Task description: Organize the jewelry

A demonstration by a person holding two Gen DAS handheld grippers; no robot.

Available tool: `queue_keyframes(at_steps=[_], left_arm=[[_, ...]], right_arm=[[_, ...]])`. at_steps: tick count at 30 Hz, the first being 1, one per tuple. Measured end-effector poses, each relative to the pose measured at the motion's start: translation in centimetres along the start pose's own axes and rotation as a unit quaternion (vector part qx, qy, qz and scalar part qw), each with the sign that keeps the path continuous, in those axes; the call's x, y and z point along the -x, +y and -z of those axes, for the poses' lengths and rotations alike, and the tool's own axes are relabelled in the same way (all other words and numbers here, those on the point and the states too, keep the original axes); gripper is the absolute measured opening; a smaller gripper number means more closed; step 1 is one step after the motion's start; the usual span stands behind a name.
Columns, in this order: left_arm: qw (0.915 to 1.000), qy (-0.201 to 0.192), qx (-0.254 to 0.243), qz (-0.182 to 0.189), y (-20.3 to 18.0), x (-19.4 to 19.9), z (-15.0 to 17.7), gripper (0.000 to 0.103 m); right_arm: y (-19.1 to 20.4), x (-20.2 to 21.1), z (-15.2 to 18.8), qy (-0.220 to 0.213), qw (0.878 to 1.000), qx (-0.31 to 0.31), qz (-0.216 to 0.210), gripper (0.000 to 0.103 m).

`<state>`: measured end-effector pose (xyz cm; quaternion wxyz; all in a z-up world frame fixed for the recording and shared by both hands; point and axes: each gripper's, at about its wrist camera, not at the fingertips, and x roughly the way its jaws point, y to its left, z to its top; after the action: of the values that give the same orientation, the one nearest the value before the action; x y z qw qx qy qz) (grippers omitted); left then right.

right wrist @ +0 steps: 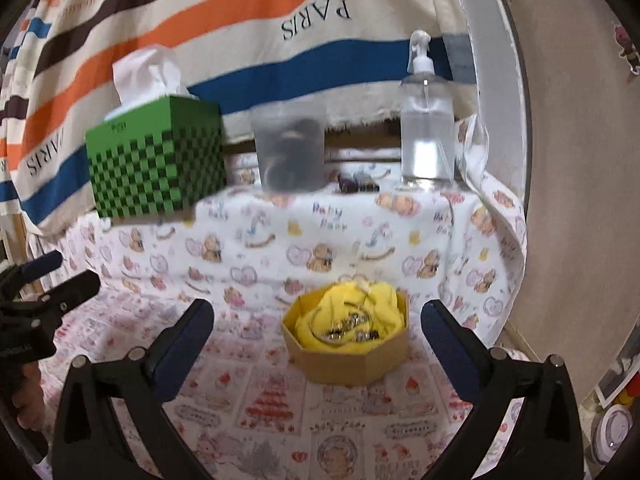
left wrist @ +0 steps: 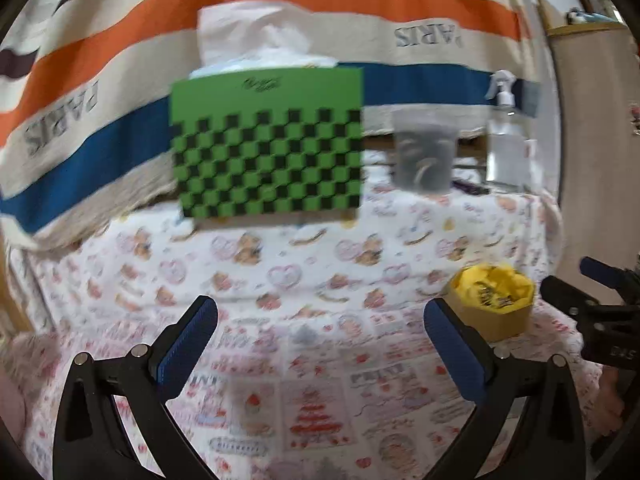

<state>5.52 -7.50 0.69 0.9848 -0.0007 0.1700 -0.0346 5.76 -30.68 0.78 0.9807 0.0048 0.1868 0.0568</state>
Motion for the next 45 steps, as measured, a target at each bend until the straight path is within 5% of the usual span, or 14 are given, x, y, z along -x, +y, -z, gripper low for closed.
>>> queue_keyframes(at_steps=[45], left_arm=[[0.9996, -0.005, 0.011, -0.025, 0.3, -0.3, 1.0, 0.103]], right_arm=[[0.3, 0.8, 0.6, -0.023, 0.999, 0.018, 0.027, 0.103]])
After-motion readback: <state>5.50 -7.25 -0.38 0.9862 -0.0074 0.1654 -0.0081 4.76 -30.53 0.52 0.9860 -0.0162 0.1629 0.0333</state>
